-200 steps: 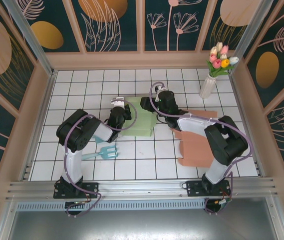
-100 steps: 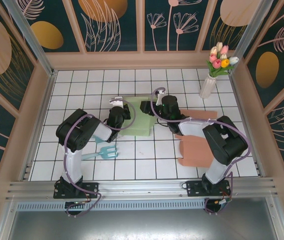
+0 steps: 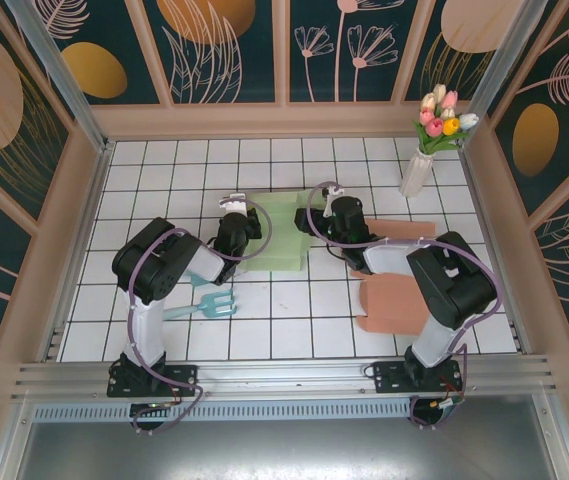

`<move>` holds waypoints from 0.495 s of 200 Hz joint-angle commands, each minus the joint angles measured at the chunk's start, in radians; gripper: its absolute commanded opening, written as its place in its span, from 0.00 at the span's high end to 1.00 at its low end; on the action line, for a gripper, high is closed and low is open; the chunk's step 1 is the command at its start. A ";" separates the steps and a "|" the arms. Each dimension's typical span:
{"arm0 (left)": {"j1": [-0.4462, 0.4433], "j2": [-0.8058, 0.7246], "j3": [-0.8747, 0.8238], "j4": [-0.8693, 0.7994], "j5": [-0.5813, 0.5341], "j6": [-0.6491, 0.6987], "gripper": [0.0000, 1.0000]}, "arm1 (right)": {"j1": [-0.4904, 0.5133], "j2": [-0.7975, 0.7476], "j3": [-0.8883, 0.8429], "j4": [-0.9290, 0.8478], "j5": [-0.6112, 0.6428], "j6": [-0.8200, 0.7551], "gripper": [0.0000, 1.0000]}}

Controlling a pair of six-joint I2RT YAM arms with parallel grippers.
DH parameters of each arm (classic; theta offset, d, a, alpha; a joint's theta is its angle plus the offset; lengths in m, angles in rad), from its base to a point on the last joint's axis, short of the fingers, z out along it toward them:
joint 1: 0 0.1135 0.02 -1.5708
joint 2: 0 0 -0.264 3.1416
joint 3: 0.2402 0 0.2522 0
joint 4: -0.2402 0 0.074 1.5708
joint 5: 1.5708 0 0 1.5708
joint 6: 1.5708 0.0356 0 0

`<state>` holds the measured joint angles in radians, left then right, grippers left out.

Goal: Fold the paper box

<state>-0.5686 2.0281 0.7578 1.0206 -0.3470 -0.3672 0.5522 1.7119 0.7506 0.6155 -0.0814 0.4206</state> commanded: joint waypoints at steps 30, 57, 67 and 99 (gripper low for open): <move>-0.005 -0.006 -0.009 -0.046 0.019 0.016 1.00 | 0.000 0.036 0.009 -0.006 0.124 -0.013 0.42; -0.004 -0.006 -0.008 -0.047 0.021 0.019 1.00 | -0.032 0.056 0.022 -0.023 0.129 -0.011 0.42; -0.005 -0.005 -0.008 -0.047 0.021 0.018 1.00 | -0.032 0.062 0.027 -0.021 0.127 -0.010 0.42; -0.004 -0.005 -0.003 -0.055 0.020 0.018 1.00 | -0.032 0.080 0.031 0.043 0.046 -0.031 0.41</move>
<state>-0.5686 2.0281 0.7582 1.0206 -0.3466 -0.3668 0.5232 1.7752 0.7528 0.5953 0.0170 0.4164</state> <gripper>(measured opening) 0.104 0.585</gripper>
